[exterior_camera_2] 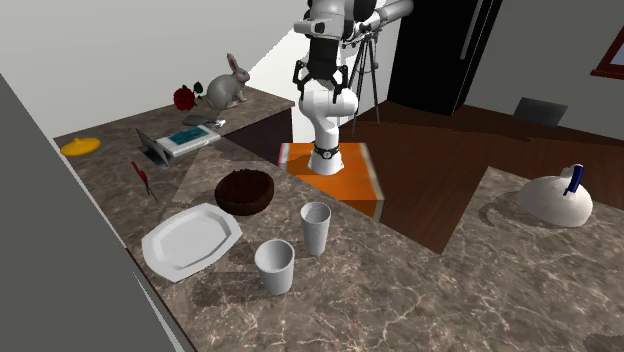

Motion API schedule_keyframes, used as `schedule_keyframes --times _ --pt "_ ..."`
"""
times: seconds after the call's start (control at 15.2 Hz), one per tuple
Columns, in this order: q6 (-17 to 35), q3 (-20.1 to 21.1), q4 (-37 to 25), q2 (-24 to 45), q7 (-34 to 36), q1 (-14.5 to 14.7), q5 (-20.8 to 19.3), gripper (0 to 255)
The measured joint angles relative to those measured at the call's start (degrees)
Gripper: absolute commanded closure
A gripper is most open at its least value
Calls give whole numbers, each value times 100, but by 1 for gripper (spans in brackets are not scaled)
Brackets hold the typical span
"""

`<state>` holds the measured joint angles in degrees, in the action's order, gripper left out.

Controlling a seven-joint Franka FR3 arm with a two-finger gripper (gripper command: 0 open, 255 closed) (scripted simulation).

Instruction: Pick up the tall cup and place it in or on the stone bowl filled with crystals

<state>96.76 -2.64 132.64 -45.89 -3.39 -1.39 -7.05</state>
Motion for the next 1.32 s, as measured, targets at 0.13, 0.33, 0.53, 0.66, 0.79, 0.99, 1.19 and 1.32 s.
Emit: schedule_keyframes --times 0.13,0.33,0.53,0.66,0.79,0.99,1.19,1.32 --pt "69 9 -1 88 30 1 6 0" --pt "412 47 28 506 170 -3 24 0" --pt "767 136 -56 1064 376 11 64 0" --pt "1091 168 -45 1458 497 9 73 0" --pt "1348 212 -135 1883 625 12 82 0" --pt "1645 249 -396 2555 775 4 84 0" --pt "1905 279 -665 3197 919 -3 82 0" --pt "2092 320 -861 3658 1060 11 76 0"
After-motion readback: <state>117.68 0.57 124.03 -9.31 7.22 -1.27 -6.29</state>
